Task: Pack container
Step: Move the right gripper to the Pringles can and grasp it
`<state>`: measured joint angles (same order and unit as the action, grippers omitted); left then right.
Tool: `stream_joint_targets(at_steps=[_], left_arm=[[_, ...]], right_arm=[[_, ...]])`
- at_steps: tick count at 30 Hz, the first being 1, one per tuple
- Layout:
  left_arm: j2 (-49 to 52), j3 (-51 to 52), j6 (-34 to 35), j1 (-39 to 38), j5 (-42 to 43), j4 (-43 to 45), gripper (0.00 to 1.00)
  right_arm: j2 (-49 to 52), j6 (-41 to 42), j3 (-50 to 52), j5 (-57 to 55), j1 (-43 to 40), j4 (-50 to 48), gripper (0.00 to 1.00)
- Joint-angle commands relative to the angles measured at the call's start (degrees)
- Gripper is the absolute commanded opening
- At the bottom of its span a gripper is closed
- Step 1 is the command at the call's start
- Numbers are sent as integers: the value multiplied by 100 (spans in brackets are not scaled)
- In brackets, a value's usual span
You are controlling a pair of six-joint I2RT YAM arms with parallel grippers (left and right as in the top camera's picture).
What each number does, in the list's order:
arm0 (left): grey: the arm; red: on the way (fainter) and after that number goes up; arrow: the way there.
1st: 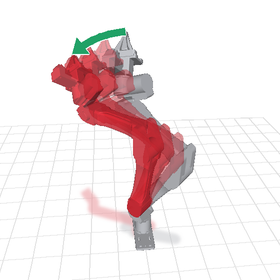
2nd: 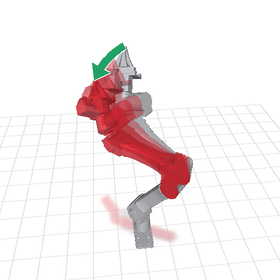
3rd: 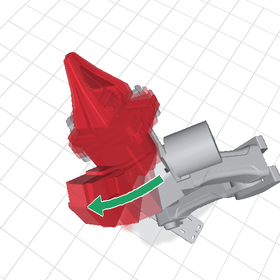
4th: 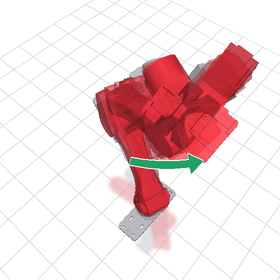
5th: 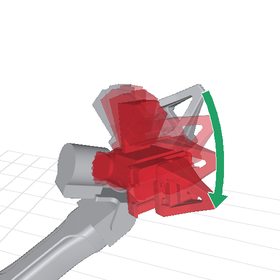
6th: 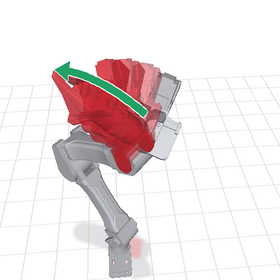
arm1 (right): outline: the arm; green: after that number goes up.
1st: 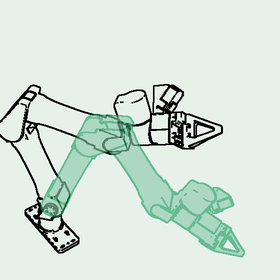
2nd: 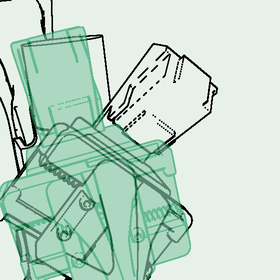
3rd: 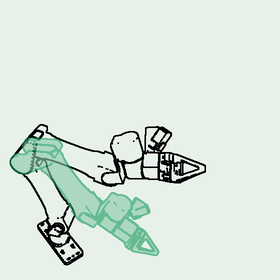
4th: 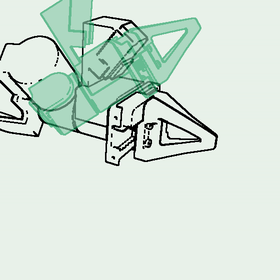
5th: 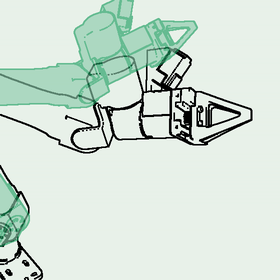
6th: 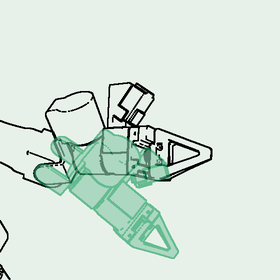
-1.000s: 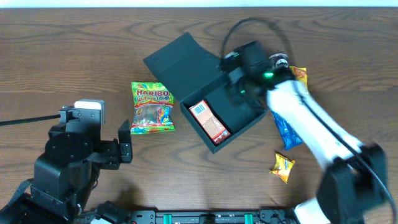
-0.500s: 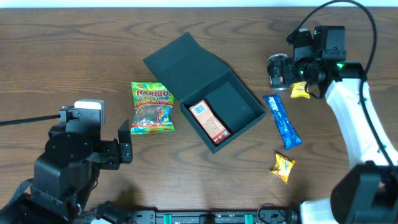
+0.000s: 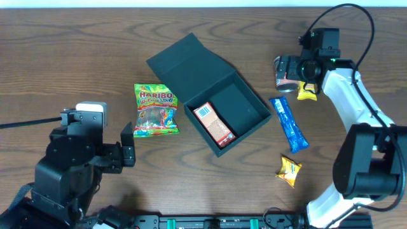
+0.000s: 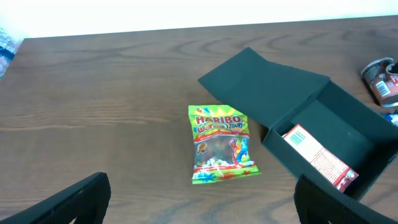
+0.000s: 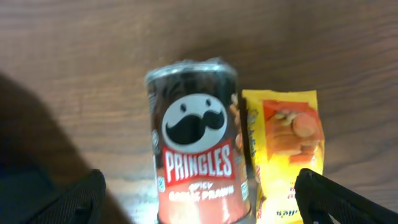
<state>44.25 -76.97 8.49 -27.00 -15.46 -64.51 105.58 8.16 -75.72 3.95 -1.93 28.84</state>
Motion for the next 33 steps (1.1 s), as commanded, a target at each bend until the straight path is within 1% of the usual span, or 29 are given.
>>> stream_joint_targets(at_steps=[1,6,13,24,25,33], left_arm=[[-2,-76,-101,37,-103,-4,95],[-2,-76,-101,37,-103,-4,95],[-2,-76,-101,37,-103,-4,95],[-2,-76,-101,37,-103,-4,95],[-2,-76,-101,37,-103,-4,95],[-2,-76,-101,37,-103,-4,95]], right_arm=[[111,251,-37,-116,-50,-203,98],[431,254,-249,-116,-22,-205,98],[791,317,-293,-74,50,-219,99],[1099,317,-293,-2,289,-352,99],[1128,317,-293,24,289,-352,98],[1139,315,-293,15,289,-354,77]])
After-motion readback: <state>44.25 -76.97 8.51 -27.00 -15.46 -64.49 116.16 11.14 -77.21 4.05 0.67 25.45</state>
